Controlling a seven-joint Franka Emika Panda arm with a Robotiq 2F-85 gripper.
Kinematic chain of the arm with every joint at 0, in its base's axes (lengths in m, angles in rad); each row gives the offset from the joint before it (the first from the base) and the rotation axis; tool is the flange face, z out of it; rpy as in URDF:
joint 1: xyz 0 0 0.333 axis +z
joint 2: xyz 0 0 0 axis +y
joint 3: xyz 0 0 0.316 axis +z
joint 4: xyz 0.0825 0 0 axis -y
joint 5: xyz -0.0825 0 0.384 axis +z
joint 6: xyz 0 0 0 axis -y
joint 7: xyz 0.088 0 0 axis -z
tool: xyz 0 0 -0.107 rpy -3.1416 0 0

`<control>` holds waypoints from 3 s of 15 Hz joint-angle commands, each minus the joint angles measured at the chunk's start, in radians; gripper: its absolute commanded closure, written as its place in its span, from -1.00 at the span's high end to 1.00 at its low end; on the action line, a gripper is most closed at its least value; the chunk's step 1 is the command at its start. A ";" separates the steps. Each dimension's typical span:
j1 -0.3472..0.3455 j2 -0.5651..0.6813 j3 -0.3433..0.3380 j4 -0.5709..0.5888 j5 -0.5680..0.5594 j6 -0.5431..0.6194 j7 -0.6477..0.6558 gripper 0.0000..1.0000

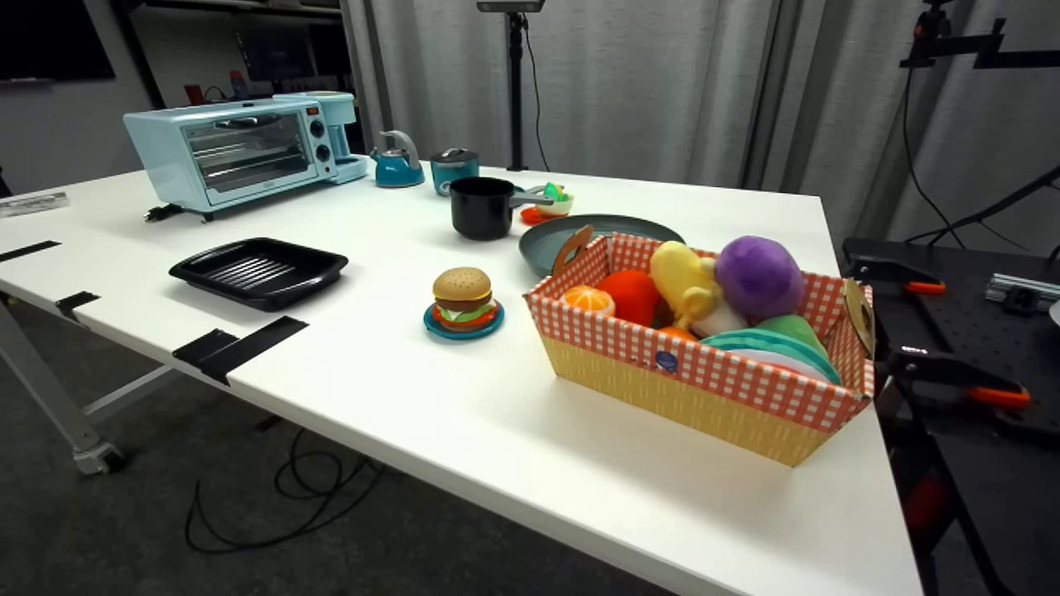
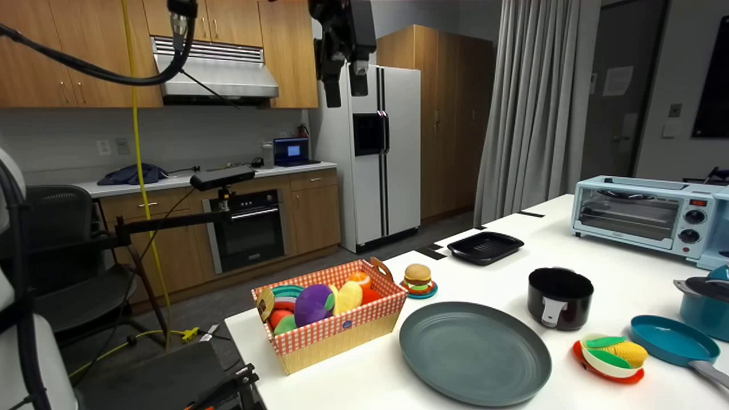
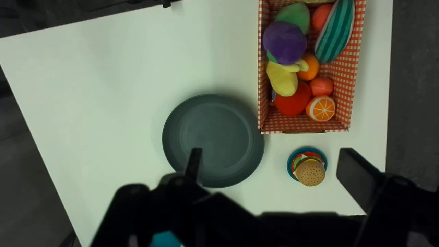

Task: Remove the purple toy from the basket and place it on the grey plate

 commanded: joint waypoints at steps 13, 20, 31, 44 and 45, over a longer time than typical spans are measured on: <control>0.009 0.004 -0.007 0.000 -0.006 0.000 0.004 1.00; 0.030 0.054 0.004 -0.014 -0.017 0.026 -0.020 1.00; 0.116 0.081 0.015 -0.142 0.081 0.167 -0.036 1.00; 0.160 0.174 0.047 -0.352 0.115 0.461 -0.051 1.00; 0.165 0.193 0.048 -0.359 0.117 0.479 -0.052 1.00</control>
